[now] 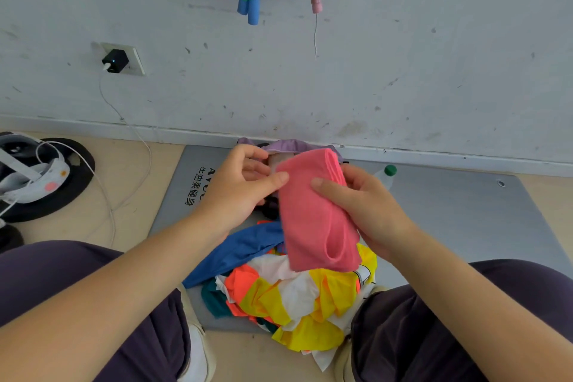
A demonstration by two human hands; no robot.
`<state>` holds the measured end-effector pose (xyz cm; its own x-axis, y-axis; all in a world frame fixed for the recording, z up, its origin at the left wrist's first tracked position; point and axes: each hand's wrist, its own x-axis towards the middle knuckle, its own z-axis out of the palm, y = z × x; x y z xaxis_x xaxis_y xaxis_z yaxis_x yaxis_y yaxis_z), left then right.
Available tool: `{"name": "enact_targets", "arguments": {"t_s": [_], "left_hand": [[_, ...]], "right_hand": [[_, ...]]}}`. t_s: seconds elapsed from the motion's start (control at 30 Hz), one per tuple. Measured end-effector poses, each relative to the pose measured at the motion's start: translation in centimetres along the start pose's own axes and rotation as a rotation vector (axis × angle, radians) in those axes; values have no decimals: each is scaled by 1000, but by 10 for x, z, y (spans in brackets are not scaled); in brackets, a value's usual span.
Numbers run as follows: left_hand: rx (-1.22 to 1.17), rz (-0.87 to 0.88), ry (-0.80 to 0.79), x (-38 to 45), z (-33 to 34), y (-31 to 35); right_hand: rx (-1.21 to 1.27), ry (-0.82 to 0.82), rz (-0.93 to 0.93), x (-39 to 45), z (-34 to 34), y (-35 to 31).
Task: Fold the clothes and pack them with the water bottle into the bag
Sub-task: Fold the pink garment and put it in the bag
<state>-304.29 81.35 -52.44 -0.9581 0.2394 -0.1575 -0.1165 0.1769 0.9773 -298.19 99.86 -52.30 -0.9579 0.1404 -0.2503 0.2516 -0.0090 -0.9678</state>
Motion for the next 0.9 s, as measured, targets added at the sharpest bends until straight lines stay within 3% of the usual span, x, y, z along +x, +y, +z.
{"name": "enact_targets", "arguments": {"t_s": [0.07, 0.17, 0.27, 0.37, 0.43, 0.6, 0.7, 0.8, 0.9], "left_hand": [[-10, -18, -130, -3, 1, 0], [-199, -115, -427, -13, 13, -5], [-350, -189, -281, -1, 17, -18], [-383, -270, -131, 29, 15, -36], [-372, -307, -128, 50, 17, -47], [-541, -416, -148, 100, 39, -75], [-191, -313, -108, 131, 53, -113], [312, -99, -60, 164, 50, -162], [677, 136, -135, 195, 41, -209]], "right_hand": [[-29, 81, -60, 0, 3, 0], [-77, -64, -82, -5, 13, -2], [-88, -225, -51, -2, 17, -4], [-164, -20, -13, 28, 16, -1], [-235, 102, 59, 54, 12, 11], [277, -127, 400, 100, 13, 67], [232, -42, 389, 128, 3, 109], [-15, 194, 390, 164, -24, 138], [-124, 285, 450, 210, -56, 156]]}}
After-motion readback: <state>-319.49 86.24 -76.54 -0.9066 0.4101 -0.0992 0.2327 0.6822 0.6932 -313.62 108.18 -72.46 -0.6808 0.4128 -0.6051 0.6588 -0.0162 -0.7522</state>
